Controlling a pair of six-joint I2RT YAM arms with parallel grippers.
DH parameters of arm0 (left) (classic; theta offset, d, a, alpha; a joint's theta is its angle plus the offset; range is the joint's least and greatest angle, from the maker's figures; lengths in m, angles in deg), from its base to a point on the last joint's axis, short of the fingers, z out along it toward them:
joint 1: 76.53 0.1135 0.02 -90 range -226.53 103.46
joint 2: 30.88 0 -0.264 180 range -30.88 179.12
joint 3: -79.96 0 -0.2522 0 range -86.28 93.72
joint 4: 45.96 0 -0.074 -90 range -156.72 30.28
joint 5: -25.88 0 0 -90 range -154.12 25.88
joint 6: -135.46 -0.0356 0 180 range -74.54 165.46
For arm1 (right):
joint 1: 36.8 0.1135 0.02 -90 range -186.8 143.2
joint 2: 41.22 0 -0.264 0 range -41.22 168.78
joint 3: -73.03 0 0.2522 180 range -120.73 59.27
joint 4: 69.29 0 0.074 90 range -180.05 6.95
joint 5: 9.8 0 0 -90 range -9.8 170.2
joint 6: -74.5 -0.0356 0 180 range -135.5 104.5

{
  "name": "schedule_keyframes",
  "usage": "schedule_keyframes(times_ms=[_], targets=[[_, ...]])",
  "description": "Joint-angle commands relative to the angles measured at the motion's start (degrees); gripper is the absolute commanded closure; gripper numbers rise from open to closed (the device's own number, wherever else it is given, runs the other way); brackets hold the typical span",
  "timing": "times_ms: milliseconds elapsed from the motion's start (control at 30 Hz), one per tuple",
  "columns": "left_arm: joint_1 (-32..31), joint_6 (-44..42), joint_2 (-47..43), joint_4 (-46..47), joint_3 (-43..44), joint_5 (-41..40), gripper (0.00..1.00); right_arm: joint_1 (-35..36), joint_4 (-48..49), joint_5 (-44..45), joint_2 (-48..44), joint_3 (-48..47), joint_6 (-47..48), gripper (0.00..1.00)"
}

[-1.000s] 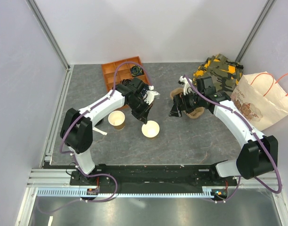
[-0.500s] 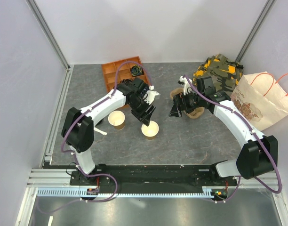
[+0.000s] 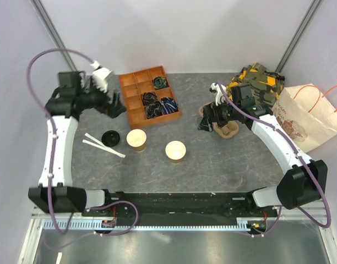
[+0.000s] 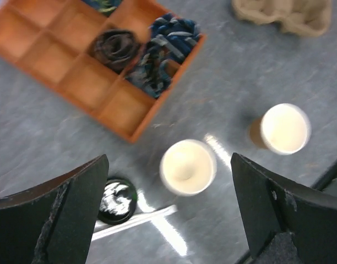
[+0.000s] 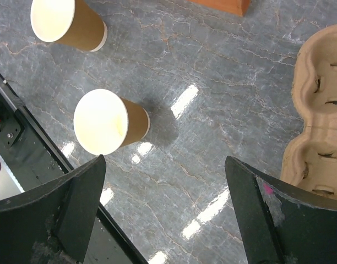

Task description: Pack the takeout coffee

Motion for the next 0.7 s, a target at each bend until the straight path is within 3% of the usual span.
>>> schedule_keyframes(times_ms=[0,133,333,567,667], targets=[[11.89,-17.82,-6.3,1.07,-13.56,9.9,0.0,-0.17,1.55,-0.12,-0.91,-2.34,0.82,0.02],[14.53,-29.52,-9.48,4.24,-26.38,4.61,0.0,-0.17,2.17,-1.17,-0.65,-1.98,0.21,0.02],[18.14,-45.96,-8.34,9.24,-38.7,7.15,0.05,-0.17,2.52,-4.07,0.06,-1.19,-0.5,0.02],[18.41,-65.19,-3.95,17.59,-46.72,7.24,0.16,-0.25,2.78,-5.31,0.32,-0.05,-0.59,0.02],[18.41,-65.14,-0.44,22.95,-47.43,5.05,0.23,-0.17,2.61,-5.39,0.67,-0.05,-0.59,0.02]])
